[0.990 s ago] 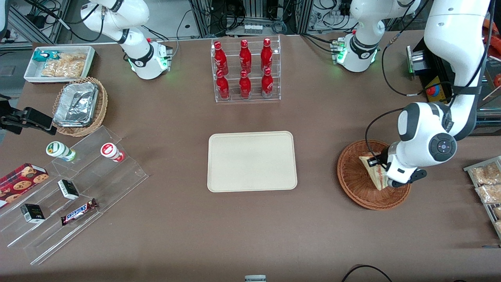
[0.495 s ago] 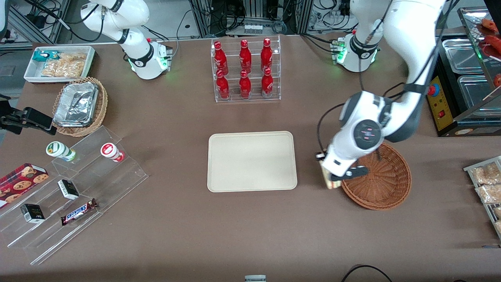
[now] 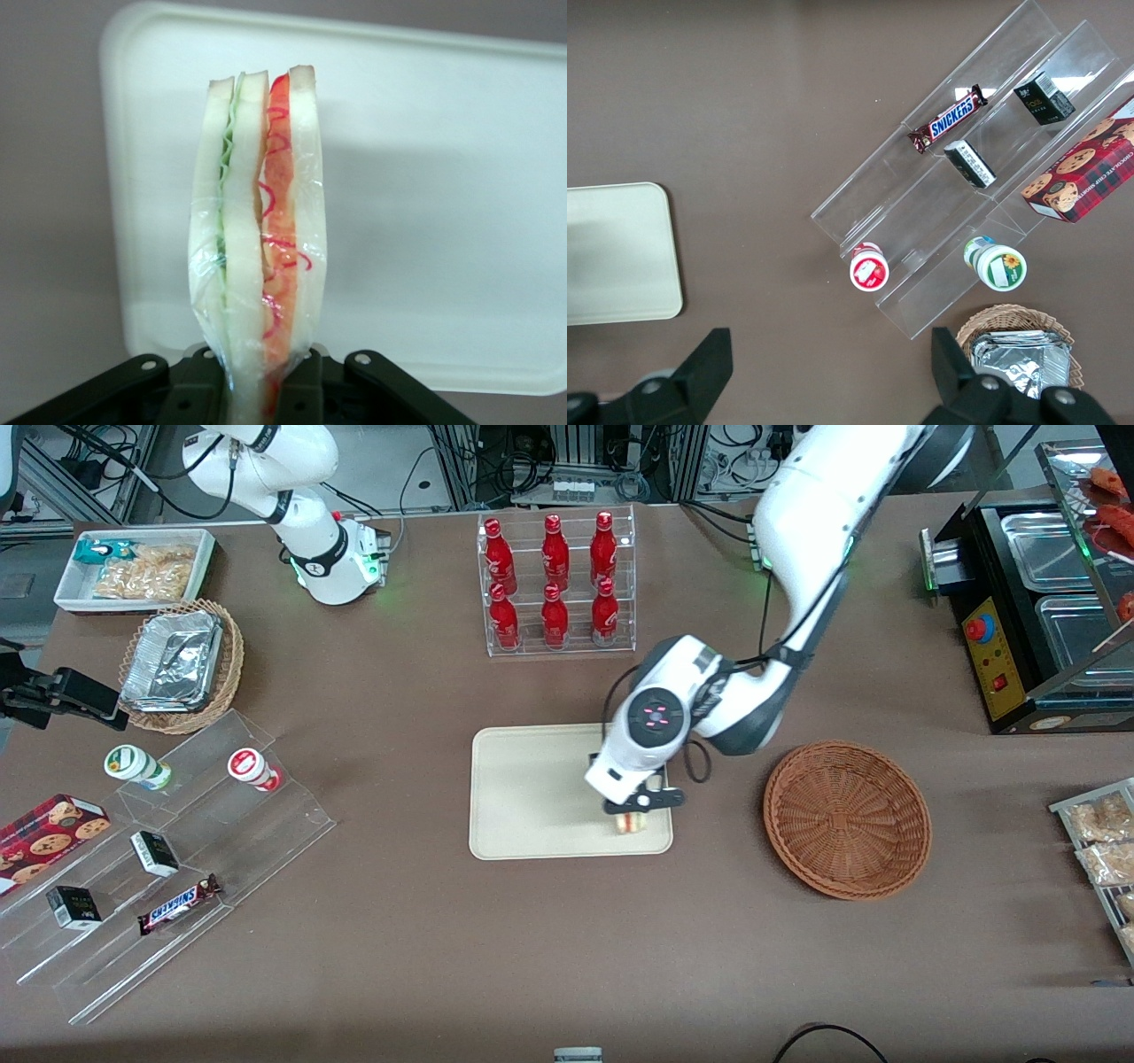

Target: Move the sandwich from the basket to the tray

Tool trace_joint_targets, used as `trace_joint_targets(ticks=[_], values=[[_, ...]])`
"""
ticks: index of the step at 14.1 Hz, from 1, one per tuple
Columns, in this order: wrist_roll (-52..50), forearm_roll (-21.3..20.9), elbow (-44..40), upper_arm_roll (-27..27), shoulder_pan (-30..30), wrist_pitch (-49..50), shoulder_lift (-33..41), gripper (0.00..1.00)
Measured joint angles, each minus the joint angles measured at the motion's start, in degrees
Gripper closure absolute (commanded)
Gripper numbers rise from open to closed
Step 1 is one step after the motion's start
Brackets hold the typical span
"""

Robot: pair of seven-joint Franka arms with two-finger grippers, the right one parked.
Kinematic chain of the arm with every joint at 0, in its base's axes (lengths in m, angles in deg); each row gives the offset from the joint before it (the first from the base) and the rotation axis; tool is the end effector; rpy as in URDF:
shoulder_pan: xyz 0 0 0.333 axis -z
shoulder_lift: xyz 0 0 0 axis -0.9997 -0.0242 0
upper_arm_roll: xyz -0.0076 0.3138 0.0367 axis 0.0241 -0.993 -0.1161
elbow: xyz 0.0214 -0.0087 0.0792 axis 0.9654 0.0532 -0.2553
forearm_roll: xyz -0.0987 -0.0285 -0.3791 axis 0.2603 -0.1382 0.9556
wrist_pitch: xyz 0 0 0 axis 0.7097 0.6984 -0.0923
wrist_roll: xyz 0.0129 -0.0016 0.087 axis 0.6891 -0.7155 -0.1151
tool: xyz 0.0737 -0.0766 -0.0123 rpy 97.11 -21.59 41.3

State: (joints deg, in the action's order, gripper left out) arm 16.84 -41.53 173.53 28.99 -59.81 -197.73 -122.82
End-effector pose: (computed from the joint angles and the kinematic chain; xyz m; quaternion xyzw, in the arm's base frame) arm 0.5321 -0.4569 0.2663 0.9939 0.0514 -0.0961 0.0189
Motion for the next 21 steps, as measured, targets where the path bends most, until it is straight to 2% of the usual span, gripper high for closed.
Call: trace_joint_targets(ticks=[2, 3, 4, 5, 6, 7, 8, 10, 12, 15, 18, 21], values=[[-0.67, 0.0, -1.97, -0.02, 2.18, 0.01, -2.22, 0.85], [-0.67, 0.0, -2.31, -0.02, 2.62, 0.01, -2.75, 0.79], [-0.67, 0.0, -2.52, -0.03, 2.99, 0.03, -3.12, 0.68], [-0.67, -0.09, -2.71, -0.03, 3.4, 0.03, -3.56, 0.65], [-0.67, -0.33, -3.13, -0.05, 3.78, 0.03, -4.1, 0.49], [-1.02, -0.68, -3.62, -0.07, 4.03, 0.03, -4.62, 0.17], [-1.63, -0.94, -4.07, -0.07, 4.09, 0.03, -4.99, 0.0], [-2.53, -1.69, -5.07, -0.6, 4.12, 0.06, -5.15, 0.0], [-4.03, -4.13, -6.88, -2.72, 4.12, 1.05, -4.7, 0.0], [-4.27, -5.78, -8.86, -5.52, 2.78, 5.96, -1.15, 0.0], [-3.37, -5.91, -8.96, -6.24, -2.45, 13.25, 5.85, 0.0], [4.92, -5.91, -5.51, -6.48, -9.24, 18.57, 13.05, 0.0]])
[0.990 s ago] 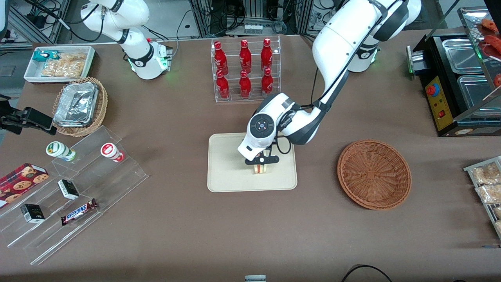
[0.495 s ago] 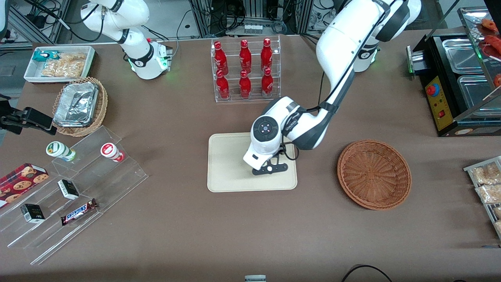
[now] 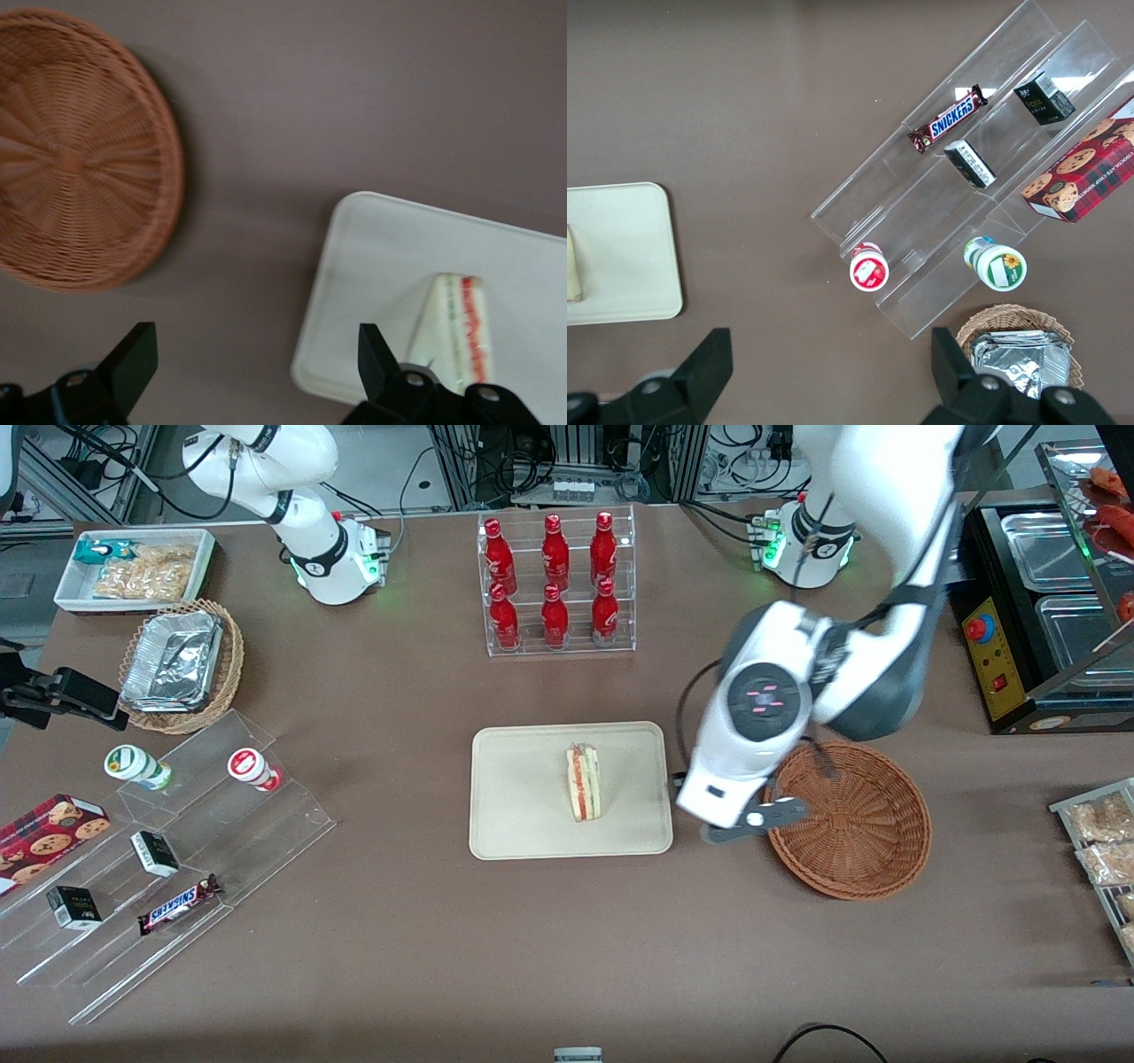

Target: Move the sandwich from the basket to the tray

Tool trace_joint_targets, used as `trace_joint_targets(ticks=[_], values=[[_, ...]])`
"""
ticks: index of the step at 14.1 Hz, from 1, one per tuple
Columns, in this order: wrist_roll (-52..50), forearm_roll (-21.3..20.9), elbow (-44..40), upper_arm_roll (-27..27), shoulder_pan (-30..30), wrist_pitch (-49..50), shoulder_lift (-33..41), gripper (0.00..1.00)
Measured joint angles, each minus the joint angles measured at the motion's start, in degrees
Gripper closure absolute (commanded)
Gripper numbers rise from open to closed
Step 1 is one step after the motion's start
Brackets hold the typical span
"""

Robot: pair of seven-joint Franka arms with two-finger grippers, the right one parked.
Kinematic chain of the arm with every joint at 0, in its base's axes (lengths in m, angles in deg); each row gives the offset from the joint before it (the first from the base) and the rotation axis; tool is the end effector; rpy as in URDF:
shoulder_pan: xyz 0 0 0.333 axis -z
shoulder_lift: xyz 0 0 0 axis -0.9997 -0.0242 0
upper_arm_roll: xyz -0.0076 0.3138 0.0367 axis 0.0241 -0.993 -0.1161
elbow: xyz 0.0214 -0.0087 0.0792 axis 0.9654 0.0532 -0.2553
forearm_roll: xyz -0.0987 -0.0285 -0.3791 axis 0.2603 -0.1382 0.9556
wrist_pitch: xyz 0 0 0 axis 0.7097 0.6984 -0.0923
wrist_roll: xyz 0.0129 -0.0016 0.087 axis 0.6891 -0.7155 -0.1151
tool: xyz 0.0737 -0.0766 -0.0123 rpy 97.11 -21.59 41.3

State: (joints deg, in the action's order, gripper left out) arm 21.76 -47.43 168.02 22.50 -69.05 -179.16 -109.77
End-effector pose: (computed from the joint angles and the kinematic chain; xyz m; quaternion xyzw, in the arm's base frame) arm 0.6153 -0.2884 0.4351 -0.9911 -0.1160 0.0419 0.0507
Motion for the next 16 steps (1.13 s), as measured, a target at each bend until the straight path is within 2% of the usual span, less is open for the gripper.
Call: trace_joint_targets(ticks=[4, 7, 10, 12, 16], values=[[13.64, 0.97, 5.9, -0.08, -9.51, 4.96, 8.34, 0.0], [24.91, 2.04, 6.67, -0.13, -16.23, 12.32, 13.32, 0.0], [31.31, 3.45, 6.64, -0.17, -21.69, 19.4, 18.09, 0.0], [32.3, 3.76, 6.6, -0.17, -23.02, 23.5, 21.21, 0.0], [32.3, 3.83, 5.95, 0.18, -23.01, 25.43, 23.92, 0.0]])
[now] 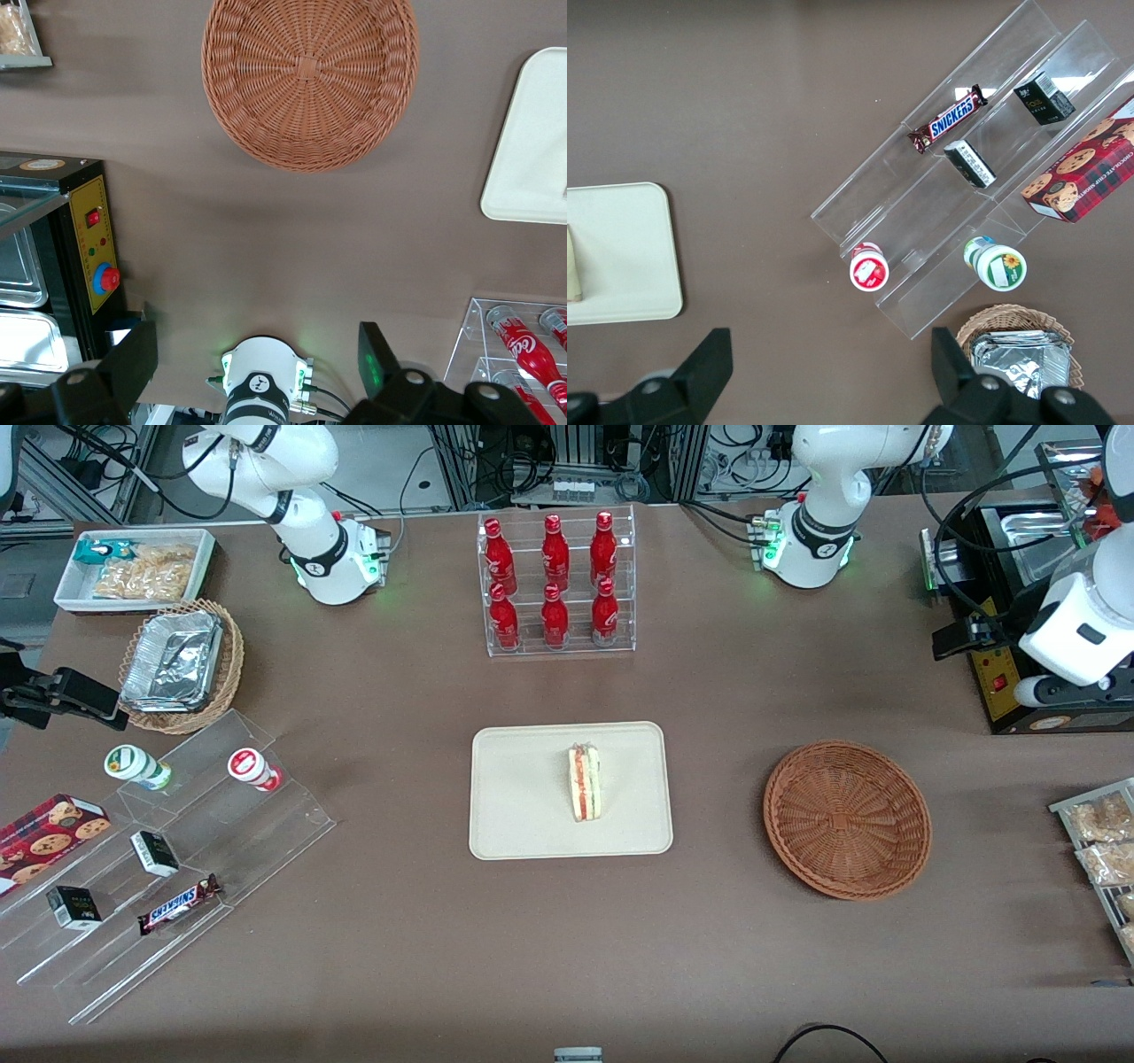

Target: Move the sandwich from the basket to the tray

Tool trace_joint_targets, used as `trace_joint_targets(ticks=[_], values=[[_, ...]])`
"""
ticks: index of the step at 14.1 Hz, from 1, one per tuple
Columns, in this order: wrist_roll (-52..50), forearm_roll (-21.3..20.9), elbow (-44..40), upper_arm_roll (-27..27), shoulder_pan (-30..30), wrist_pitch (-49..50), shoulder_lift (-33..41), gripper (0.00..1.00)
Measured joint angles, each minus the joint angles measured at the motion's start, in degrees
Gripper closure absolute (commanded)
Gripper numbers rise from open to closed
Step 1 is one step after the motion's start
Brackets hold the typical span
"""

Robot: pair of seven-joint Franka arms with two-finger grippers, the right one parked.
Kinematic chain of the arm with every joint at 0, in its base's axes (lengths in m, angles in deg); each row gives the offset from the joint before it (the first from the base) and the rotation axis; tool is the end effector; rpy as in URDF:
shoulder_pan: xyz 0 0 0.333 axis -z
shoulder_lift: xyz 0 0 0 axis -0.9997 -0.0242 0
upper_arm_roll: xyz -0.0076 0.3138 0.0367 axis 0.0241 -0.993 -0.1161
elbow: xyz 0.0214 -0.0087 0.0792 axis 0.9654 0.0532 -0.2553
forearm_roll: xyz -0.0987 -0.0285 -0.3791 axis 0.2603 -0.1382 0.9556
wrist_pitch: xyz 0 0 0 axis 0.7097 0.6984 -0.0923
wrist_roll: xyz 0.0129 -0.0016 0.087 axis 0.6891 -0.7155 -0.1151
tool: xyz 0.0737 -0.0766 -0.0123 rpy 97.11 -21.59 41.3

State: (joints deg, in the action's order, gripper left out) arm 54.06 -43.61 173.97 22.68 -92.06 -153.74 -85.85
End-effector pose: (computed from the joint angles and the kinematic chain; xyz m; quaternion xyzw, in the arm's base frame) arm 0.5340 -0.0347 0.6128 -0.9906 -0.0414 0.1273 0.0277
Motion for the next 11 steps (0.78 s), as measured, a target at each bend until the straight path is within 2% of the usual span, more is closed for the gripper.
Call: trace_joint_targets(ticks=[11], values=[[-0.01, -0.15, -2.68, 2.66, 0.18, 3.75, -0.08, 0.0]])
